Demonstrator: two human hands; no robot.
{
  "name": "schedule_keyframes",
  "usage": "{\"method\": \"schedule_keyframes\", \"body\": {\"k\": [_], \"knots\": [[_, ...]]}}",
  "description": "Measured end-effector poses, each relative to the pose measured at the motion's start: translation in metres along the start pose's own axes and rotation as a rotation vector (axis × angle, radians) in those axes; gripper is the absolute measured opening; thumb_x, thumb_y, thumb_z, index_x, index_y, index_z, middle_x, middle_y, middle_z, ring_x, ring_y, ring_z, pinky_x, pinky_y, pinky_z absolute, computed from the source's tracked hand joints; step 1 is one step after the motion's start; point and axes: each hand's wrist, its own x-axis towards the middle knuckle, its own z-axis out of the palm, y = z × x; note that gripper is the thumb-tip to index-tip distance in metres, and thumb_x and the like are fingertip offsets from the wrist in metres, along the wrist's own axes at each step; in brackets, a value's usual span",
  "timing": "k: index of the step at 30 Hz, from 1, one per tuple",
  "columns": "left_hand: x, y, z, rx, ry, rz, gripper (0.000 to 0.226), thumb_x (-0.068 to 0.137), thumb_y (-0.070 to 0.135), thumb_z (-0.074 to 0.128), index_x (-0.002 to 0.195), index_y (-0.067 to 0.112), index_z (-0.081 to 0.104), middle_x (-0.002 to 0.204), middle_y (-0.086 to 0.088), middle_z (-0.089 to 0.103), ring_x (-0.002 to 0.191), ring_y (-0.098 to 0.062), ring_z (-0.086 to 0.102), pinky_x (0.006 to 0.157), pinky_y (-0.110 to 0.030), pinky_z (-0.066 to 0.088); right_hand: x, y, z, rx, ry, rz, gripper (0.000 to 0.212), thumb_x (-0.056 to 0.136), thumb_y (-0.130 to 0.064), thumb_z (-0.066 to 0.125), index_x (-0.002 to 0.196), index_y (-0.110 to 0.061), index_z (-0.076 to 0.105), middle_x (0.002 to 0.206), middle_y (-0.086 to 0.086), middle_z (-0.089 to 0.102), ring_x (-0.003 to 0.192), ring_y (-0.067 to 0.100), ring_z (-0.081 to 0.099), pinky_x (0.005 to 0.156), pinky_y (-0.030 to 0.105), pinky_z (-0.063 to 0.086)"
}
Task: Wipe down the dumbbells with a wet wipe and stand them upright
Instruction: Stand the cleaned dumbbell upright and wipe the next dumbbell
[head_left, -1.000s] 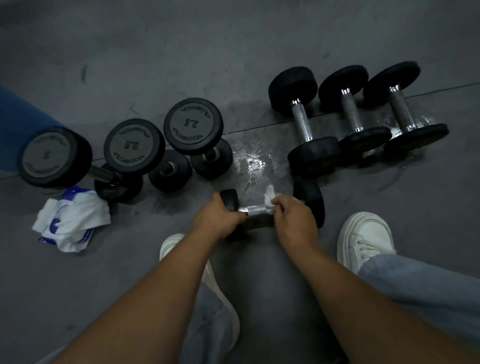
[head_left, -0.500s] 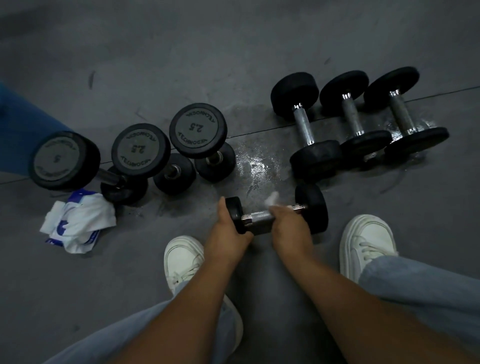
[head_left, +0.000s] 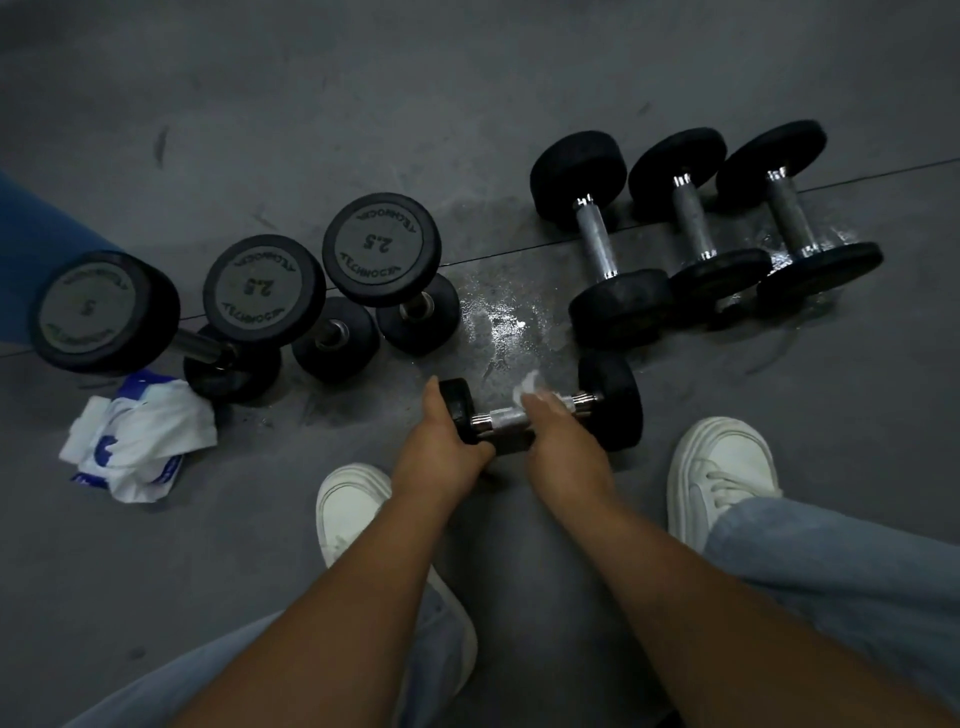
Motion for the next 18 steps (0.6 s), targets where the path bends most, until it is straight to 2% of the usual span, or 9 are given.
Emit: {"method": "schedule_keyframes", "body": {"k": [2,5,7,9,10,12,14,16,18], "knots": [[0.000,0.001,-0.001,-0.005,-0.014,-0.004,0.110,0.076,0.028,0.075,0.156,0.026,0.000,0.130,-0.010,0.062,0.116,-0.030,0.060,0.095,-0.035,0.048,0.001,-0.001,-0.009,-0.097,-0.019,-0.001,0.036,0.097,-0.021,0.038,0.131,-0.031,0.044,0.146,-0.008,0.042,0.117,0.032,0.056,0.097,0.044,0.045],[0.001,0.001,-0.002,-0.004,-0.026,0.000,0.109,0.076,0.028,0.075,0.156,0.025,0.001,0.131,-0.010,0.060,0.118,-0.030,0.059,0.096,-0.033,0.047,0.006,-0.001,-0.010,-0.262,0.046,0.110,0.034,0.100,-0.025,0.038,0.132,-0.030,0.045,0.148,-0.001,0.040,0.113,0.034,0.058,0.094,0.041,0.045],[0.001,0.002,-0.003,0.019,-0.011,0.000,0.109,0.076,0.030,0.075,0.156,0.024,0.002,0.132,-0.011,0.060,0.119,-0.031,0.058,0.095,-0.034,0.047,0.001,-0.007,-0.002,-0.273,0.016,0.066,0.032,0.097,-0.040,0.045,0.123,-0.028,0.057,0.135,0.003,0.055,0.113,0.027,0.059,0.095,0.038,0.044],[0.001,0.002,-0.003,0.016,-0.013,-0.001,0.109,0.077,0.032,0.076,0.156,0.024,0.002,0.133,-0.012,0.060,0.119,-0.031,0.058,0.095,-0.035,0.047,-0.003,-0.011,0.004,-0.220,-0.077,-0.155,0.031,0.094,-0.039,0.049,0.121,-0.028,0.062,0.129,-0.002,0.060,0.116,0.021,0.058,0.094,0.034,0.045],[0.002,0.002,-0.003,0.011,-0.024,0.001,0.109,0.077,0.031,0.076,0.156,0.023,0.002,0.133,-0.012,0.060,0.119,-0.031,0.058,0.095,-0.035,0.047,-0.001,-0.009,0.002,-0.164,-0.056,-0.135,0.030,0.094,-0.043,0.048,0.118,-0.032,0.062,0.126,-0.004,0.062,0.114,0.018,0.058,0.091,0.032,0.045],[0.001,0.002,-0.003,0.028,-0.020,0.007,0.107,0.077,0.030,0.075,0.156,0.023,0.003,0.133,-0.011,0.060,0.119,-0.031,0.058,0.096,-0.034,0.047,0.001,-0.003,-0.007,-0.288,-0.023,-0.092,0.038,0.091,-0.061,0.040,0.109,-0.036,0.062,0.111,-0.001,0.068,0.101,0.016,0.060,0.085,0.031,0.042],[0.003,0.005,-0.005,0.070,0.009,0.011,0.101,0.079,0.033,0.073,0.156,0.021,0.009,0.131,-0.011,0.061,0.118,-0.031,0.058,0.093,-0.033,0.045,-0.001,0.000,-0.005,-0.320,0.000,-0.095,0.036,0.094,-0.050,0.043,0.123,-0.035,0.058,0.125,0.001,0.062,0.101,0.027,0.062,0.085,0.035,0.046],[0.012,0.012,-0.010,0.096,-0.010,-0.006,0.089,0.079,0.039,0.073,0.150,0.017,0.023,0.130,-0.011,0.061,0.117,-0.032,0.058,0.090,-0.032,0.045,-0.003,-0.005,0.003,-0.283,-0.136,-0.163,0.052,0.092,-0.025,0.051,0.142,-0.033,0.038,0.150,-0.009,0.039,0.112,0.030,0.060,0.089,0.038,0.050],[0.018,0.014,-0.018,0.098,-0.092,-0.073,0.087,0.072,0.053,0.076,0.140,0.015,0.037,0.130,-0.013,0.060,0.116,-0.033,0.058,0.093,-0.033,0.048,0.004,-0.005,0.002,-0.182,-0.132,-0.201,0.045,0.095,-0.029,0.050,0.139,-0.034,0.044,0.150,-0.014,0.039,0.123,0.022,0.054,0.094,0.039,0.049]]}}
